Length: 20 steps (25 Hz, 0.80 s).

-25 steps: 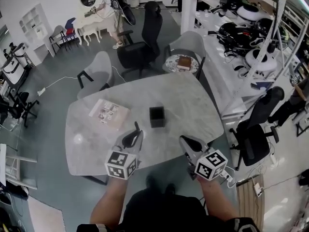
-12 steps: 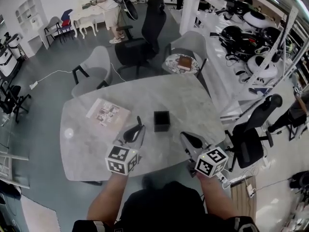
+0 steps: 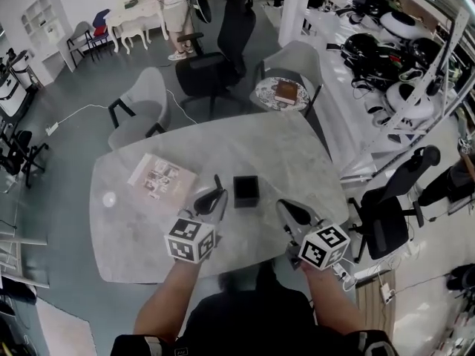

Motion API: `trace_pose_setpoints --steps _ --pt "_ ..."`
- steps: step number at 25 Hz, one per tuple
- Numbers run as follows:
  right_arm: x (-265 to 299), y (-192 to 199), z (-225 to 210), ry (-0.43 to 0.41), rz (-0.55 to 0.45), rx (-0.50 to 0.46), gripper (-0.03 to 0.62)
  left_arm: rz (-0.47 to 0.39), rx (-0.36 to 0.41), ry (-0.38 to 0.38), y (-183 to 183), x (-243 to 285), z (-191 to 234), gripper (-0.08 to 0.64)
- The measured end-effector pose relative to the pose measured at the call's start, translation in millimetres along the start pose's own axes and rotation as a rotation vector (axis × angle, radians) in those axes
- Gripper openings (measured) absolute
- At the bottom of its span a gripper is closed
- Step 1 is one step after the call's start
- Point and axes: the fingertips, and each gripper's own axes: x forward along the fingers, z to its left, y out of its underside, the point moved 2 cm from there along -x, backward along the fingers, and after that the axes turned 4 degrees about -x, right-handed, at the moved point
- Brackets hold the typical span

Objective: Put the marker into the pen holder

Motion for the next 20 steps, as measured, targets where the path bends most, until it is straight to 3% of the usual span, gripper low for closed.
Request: trace_pose_setpoints --steps 12,20 --pt "31 -7 -67 -0.041 0.032 -0.001 0.003 0.081 0.008 0.012 21 96 0 0.043" --pt "23 2 -89 -0.032 0.053 0.017 0.003 0.178 0.021 0.004 61 143 7 0.044"
